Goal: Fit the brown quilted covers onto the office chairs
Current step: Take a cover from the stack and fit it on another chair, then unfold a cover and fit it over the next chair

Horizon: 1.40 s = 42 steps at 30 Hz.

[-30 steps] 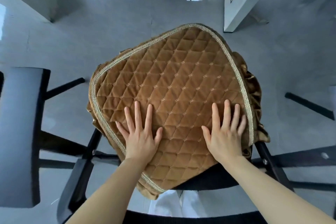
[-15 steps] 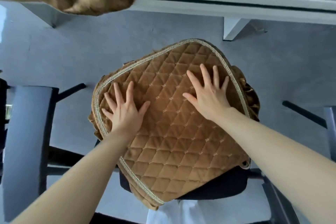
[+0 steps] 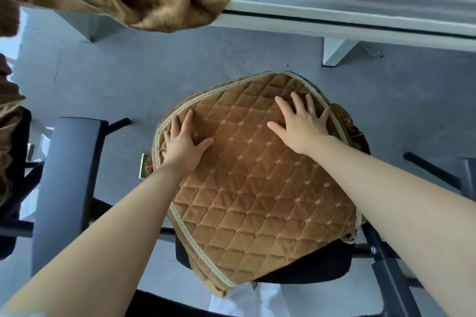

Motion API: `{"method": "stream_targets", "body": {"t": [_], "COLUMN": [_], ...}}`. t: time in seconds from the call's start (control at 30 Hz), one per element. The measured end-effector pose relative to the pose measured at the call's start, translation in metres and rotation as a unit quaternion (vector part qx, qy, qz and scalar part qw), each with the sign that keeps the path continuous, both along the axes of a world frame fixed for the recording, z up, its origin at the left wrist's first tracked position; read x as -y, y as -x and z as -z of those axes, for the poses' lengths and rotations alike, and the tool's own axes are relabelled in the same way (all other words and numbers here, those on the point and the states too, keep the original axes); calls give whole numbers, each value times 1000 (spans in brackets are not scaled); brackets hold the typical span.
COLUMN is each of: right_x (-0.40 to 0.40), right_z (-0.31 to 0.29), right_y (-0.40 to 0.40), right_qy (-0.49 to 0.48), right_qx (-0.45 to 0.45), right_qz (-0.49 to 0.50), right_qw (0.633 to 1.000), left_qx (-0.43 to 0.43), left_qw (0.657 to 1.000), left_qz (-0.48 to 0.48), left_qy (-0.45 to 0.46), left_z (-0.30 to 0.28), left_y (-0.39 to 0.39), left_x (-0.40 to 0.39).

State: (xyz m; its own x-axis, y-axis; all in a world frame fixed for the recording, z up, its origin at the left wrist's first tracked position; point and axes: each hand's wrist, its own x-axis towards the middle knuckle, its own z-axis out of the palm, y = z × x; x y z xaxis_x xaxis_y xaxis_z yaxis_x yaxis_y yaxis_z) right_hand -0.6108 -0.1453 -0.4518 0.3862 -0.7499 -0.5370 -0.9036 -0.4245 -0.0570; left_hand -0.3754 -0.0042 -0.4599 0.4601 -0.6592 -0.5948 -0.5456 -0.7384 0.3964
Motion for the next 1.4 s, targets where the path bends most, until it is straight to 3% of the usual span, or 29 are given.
{"method": "stream_targets", "body": {"t": [0.13,0.33,0.5,0.73,1.0,1.1,1.27,1.4], "right_x": [-27,-82,-121,-139,-88,-66,-24,5], "right_z": [-22,-95,-194,-284,-356,-370,-374,-359], "right_y": [11,30,34,18,-64,-103,-153,-178], "right_qy": [-40,-171,-183,-163,-107,-93,-49,-27], "right_qx": [11,70,163,259,321,325,318,243], "right_qz": [12,64,79,67,34,35,102,124], "right_qw": [999,981,966,950,941,940,941,962], "left_qx": [18,-58,-73,-51,42,81,160,208], "left_qw": [998,993,995,990,939,926,932,944], "left_qz": [17,-24,-64,-102,-216,-222,-166,-132], "left_qy": [-53,-104,-26,83,264,294,280,219], "left_z": [-23,-70,-151,-240,-332,-354,-361,-354], "left_y": [10,49,80,66,-45,-102,-201,-270], "left_x": [-26,-75,-101,-116,-75,-57,-21,5]}}
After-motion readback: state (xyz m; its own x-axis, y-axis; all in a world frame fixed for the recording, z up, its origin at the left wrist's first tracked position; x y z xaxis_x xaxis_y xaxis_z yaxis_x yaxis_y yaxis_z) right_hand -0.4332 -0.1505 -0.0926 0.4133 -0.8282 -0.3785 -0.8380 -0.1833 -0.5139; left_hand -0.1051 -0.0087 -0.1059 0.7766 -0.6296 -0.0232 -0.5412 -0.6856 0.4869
